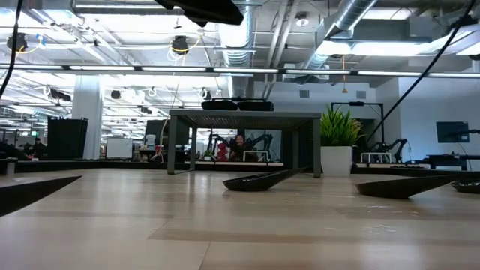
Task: Pick & Place Mini shaped plates
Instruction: Stack the black distorted square plate on top of the stacked black distorted square plates on the shelf
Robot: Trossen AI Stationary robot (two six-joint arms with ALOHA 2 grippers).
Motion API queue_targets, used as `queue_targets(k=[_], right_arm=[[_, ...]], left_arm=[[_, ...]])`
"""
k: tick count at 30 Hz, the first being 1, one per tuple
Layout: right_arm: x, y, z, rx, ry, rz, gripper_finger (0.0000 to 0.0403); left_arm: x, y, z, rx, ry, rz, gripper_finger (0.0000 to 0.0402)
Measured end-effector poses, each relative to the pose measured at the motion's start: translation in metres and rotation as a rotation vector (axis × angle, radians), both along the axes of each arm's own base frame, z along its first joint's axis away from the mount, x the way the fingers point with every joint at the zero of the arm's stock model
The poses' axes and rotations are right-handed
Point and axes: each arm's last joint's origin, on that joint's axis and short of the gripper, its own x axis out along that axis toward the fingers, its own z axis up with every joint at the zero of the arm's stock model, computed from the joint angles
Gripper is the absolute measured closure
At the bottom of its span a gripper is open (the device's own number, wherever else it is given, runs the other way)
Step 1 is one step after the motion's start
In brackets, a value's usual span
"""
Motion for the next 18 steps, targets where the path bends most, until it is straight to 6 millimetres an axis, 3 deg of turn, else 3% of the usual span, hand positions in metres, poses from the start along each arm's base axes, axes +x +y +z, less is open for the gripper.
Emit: queue_targets(k=[18], right_arm=[[-0.0035, -0.0068, -0.0028, -0.114, 0.024, -0.015, 0.034]], left_arm=[[0.0007, -0.0003, 0.0012, -0.003, -0.013, -0.002, 0.0308]])
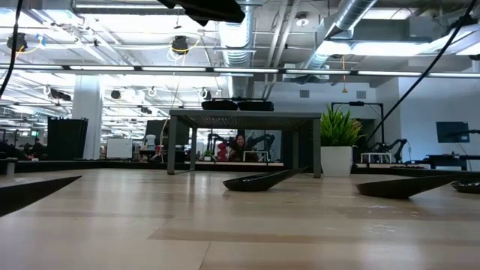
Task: Pick & Place Mini shaped plates
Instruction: Stack the black distorted square plate on top of the stacked black distorted square plates on the shelf
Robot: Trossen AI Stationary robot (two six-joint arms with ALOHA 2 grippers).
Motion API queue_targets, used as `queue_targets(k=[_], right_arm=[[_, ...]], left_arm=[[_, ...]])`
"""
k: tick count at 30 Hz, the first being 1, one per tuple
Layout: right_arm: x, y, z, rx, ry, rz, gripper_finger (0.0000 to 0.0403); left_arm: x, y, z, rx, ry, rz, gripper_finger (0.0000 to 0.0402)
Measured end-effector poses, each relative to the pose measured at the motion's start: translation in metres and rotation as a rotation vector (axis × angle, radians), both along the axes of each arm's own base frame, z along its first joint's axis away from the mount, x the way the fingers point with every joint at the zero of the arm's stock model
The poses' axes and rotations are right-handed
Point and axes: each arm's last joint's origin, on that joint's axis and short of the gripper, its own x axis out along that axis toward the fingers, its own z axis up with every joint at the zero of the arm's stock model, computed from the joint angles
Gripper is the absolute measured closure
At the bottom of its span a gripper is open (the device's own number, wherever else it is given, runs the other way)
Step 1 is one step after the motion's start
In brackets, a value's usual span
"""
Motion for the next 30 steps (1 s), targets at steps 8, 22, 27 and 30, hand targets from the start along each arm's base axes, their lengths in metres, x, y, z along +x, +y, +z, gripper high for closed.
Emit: queue_targets(k=[8, 22, 27, 30], right_arm=[[-0.003, 0.0, -0.014, 0.034, -0.012, 0.009, 0.034], [-0.007, -0.004, -0.017, -0.012, 0.0, 0.072, 0.034], [-0.008, -0.004, -0.014, -0.01, -0.009, 0.097, 0.034], [-0.008, -0.004, -0.014, -0.016, -0.012, 0.115, 0.034]], left_arm=[[0.0, 0.0, 0.0, -0.003, 0.0, 0.002, 0.0308], [0.0, 0.0, 0.001, -0.012, -0.005, 0.005, 0.0308], [0.0, 0.0, 0.001, -0.013, -0.006, 0.006, 0.0308], [0.0, 0.0, 0.001, -0.013, -0.006, 0.006, 0.0308]])
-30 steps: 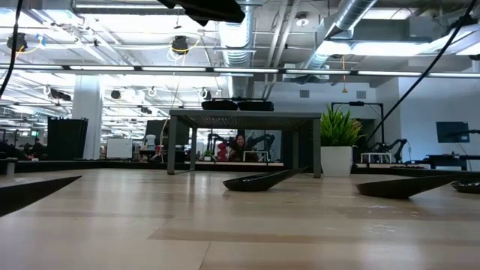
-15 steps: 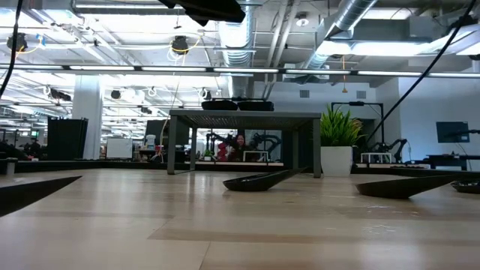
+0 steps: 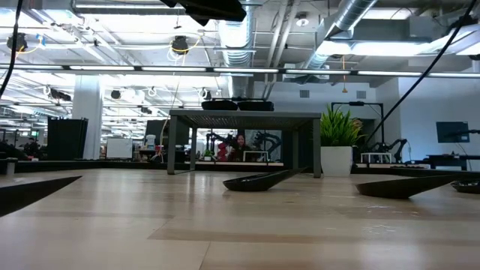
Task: Pick & Place Mini shaped plates
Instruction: Stack the black distorted square plate on top of the stacked black distorted square plates on the shelf
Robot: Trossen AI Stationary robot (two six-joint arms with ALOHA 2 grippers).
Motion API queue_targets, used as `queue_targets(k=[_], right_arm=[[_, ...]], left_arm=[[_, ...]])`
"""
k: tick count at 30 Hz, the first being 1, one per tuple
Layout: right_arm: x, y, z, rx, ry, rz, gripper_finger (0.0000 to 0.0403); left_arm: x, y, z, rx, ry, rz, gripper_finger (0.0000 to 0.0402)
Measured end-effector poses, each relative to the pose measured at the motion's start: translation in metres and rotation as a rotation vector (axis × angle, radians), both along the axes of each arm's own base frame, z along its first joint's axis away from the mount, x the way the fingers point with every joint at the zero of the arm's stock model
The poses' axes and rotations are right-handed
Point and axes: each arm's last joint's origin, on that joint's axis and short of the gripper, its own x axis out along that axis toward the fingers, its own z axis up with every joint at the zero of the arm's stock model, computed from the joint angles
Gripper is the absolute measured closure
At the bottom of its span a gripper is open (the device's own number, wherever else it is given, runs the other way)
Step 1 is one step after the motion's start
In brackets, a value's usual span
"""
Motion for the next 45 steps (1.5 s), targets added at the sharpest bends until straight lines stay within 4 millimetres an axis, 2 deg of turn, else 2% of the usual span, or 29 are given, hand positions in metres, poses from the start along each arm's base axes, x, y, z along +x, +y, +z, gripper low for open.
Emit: queue_targets(k=[14, 26, 33, 37, 40, 45], right_arm=[[-0.001, 0.001, 0.0, -0.067, -0.071, 0.038, 0.0341], [-0.003, -0.005, -0.01, -0.066, -0.073, 0.008, 0.0382], [0.012, -0.008, 0.001, -0.089, -0.096, 0.073, 0.04], [0.028, -0.012, 0.014, -0.099, -0.132, 0.156, 0.0401], [0.039, -0.02, 0.031, -0.187, -0.158, 0.233, 0.0401], [0.053, -0.051, 0.082, -0.446, -0.288, 0.269, 0.0401]], left_arm=[[0.0, 0.0, 0.0, -0.023, 0.001, 0.013, 0.0308], [0.0, -0.001, 0.0, -0.024, 0.002, 0.01, 0.0308], [-0.002, -0.002, 0.004, -0.028, -0.012, 0.006, 0.0308], [-0.015, -0.004, 0.024, -0.042, -0.078, 0.001, 0.0308], [-0.03, -0.004, 0.044, -0.059, -0.143, -0.001, 0.0308], [-0.055, 0.001, 0.075, -0.102, -0.241, -0.014, 0.0308]])
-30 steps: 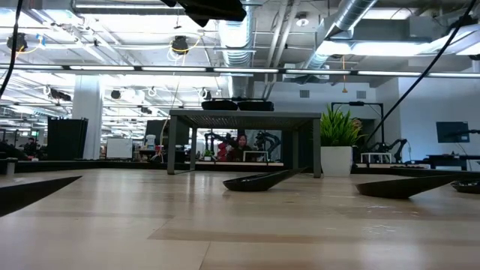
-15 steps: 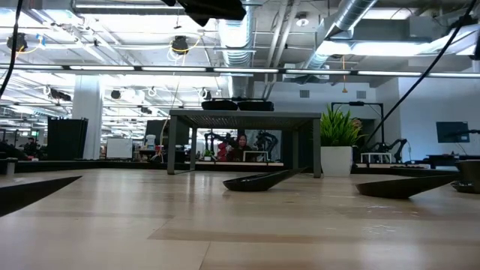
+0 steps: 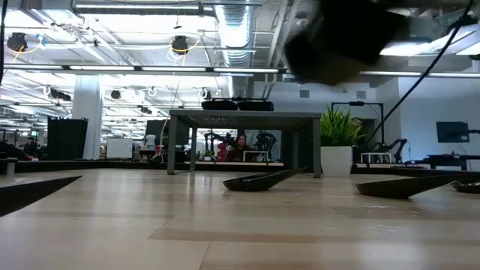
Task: Pick & Place Mini shaped plates
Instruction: Stack the black distorted square plate on top of the stacked black distorted square plates on the shelf
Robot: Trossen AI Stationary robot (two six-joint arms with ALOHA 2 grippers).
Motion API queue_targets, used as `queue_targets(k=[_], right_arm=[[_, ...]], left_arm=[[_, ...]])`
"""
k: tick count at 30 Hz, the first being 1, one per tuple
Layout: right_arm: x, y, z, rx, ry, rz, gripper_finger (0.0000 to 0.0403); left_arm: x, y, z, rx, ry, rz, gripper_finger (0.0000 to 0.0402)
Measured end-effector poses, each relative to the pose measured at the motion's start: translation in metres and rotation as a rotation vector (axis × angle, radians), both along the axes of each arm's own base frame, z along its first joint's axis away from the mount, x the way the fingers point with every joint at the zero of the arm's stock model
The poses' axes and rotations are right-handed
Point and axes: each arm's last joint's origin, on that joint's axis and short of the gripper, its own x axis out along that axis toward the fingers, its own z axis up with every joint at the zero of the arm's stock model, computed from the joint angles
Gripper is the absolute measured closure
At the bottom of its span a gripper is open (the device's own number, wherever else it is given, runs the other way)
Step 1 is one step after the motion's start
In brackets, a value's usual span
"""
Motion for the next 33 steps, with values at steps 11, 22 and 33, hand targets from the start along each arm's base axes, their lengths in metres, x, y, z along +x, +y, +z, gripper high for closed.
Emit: queue_targets(k=[11, 22, 33], right_arm=[[0.043, -0.147, 0.08, -0.356, -0.231, -0.193, 0.0402], [0.062, -0.317, 0.088, -0.266, -0.262, -0.505, 0.0401], [0.06, -0.379, 0.073, -0.045, -0.297, -0.554, 0.0401]], left_arm=[[-0.024, 0.008, 0.023, -0.035, -0.071, -0.011, 0.0308], [-0.022, 0.007, 0.02, -0.026, -0.054, -0.008, 0.0308], [-0.022, 0.007, 0.02, -0.025, -0.054, -0.008, 0.0308]])
